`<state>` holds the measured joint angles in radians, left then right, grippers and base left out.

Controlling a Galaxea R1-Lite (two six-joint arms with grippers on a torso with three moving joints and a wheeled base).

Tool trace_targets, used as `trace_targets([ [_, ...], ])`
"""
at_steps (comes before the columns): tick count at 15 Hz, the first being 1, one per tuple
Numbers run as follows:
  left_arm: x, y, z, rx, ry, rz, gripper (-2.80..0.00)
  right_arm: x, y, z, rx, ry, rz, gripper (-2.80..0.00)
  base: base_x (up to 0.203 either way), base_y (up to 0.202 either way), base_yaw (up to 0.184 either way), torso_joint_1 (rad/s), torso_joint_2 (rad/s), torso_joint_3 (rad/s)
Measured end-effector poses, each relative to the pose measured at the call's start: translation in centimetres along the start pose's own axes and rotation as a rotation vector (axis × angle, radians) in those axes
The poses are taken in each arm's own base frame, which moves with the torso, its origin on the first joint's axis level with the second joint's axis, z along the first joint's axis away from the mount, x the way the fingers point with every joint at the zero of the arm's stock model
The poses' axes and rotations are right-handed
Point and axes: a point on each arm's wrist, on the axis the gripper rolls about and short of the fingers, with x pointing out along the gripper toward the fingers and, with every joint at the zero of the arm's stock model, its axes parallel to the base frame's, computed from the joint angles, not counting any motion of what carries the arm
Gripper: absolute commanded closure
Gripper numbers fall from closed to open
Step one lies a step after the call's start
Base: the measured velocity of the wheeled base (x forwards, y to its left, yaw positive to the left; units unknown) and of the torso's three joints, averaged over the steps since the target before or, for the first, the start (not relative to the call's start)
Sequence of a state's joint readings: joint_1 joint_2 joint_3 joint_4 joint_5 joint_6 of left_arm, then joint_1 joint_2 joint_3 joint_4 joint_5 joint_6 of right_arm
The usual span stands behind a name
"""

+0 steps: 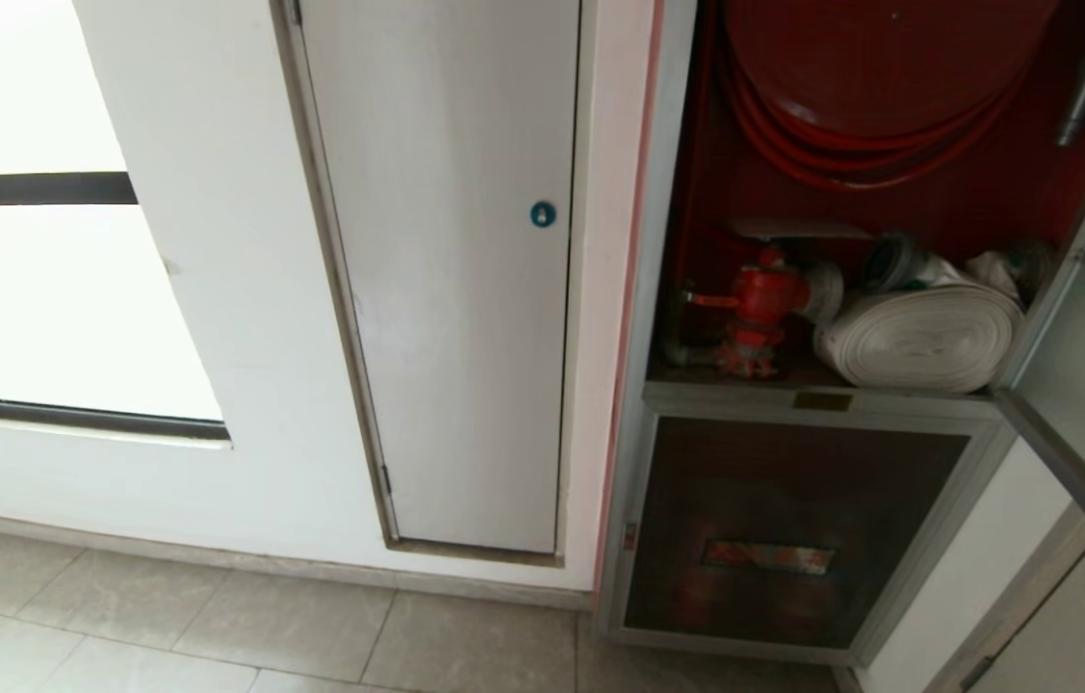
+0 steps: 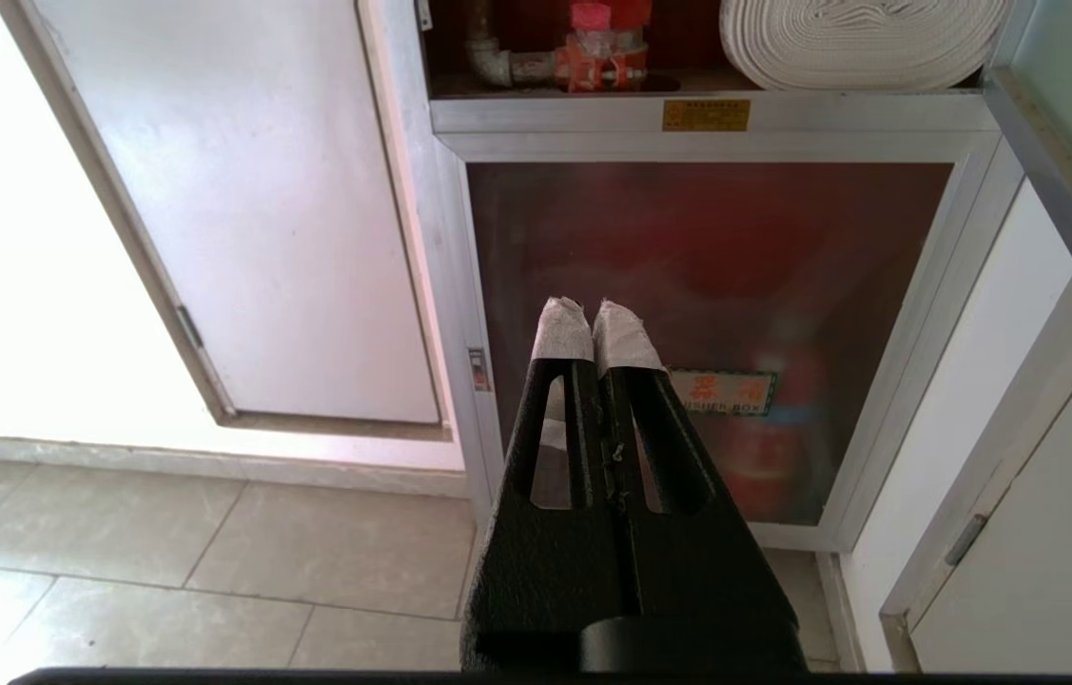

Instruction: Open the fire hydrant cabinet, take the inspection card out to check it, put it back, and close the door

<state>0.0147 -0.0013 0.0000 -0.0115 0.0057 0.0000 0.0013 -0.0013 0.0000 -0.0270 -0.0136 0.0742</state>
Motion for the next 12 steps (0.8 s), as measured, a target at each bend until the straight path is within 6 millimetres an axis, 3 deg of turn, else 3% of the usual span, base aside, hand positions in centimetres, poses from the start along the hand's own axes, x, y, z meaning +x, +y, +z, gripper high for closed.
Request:
trace_targets([
  [12, 0.00, 0.00, 0.00, 0.000, 0.000, 0.000, 0.00, 0.00, 0.00, 0.00, 0.000, 0.000, 0.000, 0.00, 0.000, 0.000, 0.000, 0.000, 0.00, 0.000],
])
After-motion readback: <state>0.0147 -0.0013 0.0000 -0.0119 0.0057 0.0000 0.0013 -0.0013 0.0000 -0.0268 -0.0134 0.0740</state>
